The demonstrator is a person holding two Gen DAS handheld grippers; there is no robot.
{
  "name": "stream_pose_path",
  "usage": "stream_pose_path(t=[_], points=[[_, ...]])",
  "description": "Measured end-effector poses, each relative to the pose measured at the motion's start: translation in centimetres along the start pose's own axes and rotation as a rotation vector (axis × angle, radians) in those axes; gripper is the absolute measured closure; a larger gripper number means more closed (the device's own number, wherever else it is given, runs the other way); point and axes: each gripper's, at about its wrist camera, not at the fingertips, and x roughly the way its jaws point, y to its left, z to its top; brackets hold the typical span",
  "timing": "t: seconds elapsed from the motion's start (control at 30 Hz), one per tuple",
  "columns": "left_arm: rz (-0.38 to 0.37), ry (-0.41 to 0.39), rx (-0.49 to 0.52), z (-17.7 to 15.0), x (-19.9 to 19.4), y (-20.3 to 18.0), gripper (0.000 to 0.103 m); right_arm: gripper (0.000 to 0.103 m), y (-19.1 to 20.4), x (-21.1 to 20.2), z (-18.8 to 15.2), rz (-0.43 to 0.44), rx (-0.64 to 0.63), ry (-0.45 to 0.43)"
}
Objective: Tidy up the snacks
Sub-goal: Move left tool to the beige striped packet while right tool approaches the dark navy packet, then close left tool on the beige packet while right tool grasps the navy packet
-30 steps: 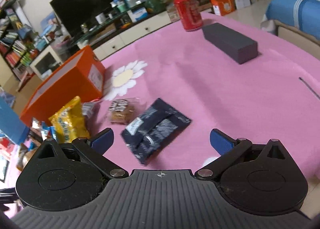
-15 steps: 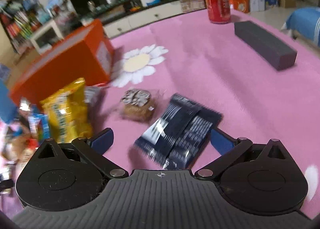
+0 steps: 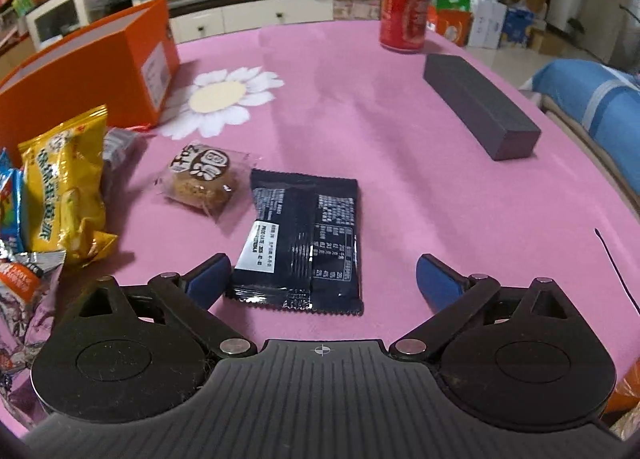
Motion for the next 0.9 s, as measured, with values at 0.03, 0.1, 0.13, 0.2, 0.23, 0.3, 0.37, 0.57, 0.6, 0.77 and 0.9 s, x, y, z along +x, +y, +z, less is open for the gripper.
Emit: stream_pose_path(t=[0.03,0.1,0.13,0.2,0.23,0.3,0.37,0.57,0.6,0.77,0.9], points=[[0.004,0.001,-0.006,0.0,0.0,0.1,0.009,0.014,-0.1,-0.1,0.0,0.003,0.013,0.0],[-0.001,-0.005,-0.02,0.0,-0.2,0.4,0.009,0.017,0.0,-0.4,0.3,0.058,0.028,-0.019],[-0.006,-0.008,-0.019,0.1,-0.3,0.4,0.008,0.017,0.2,-0.3,0.6,0.07,0.026,-0.024],[-0.006,-0.006,0.008,0.0,-0.3,0.0,0.008,0.018,0.8,0.3,0.8,0.057,-0.002,-0.01],[0.006,-0.004,0.031,-0.2,-0.2,-0.3,0.006,0.019,1.1,0.5,0.7,0.038,-0.017,-0.011],[0.006,-0.019,0.044,-0.3,-0.2,-0.4,0.006,0.021,1.3,0.5,0.7,0.028,-0.038,-0.012],[-0.015,-0.014,0.021,-0.3,-0.1,0.1,0.008,0.023,1.3,0.4,0.5,0.029,-0.044,-0.022],[-0.036,-0.039,0.006,-0.1,-1.0,1.0,0.053,0.063,0.9,-0.7,0.0,0.026,-0.038,-0.051],[-0.032,-0.04,-0.009,0.0,-1.1,1.4,0.053,0.065,0.9,-0.8,0.0,0.027,-0.041,-0.052],[-0.032,-0.074,-0.079,0.3,-3.1,2.3,0.054,0.066,1.2,-2.6,-0.7,0.107,-0.007,-0.066],[-0.056,-0.109,-0.124,0.4,-5.2,2.6,0.054,0.066,2.0,-5.3,-1.5,0.161,-0.023,-0.115]])
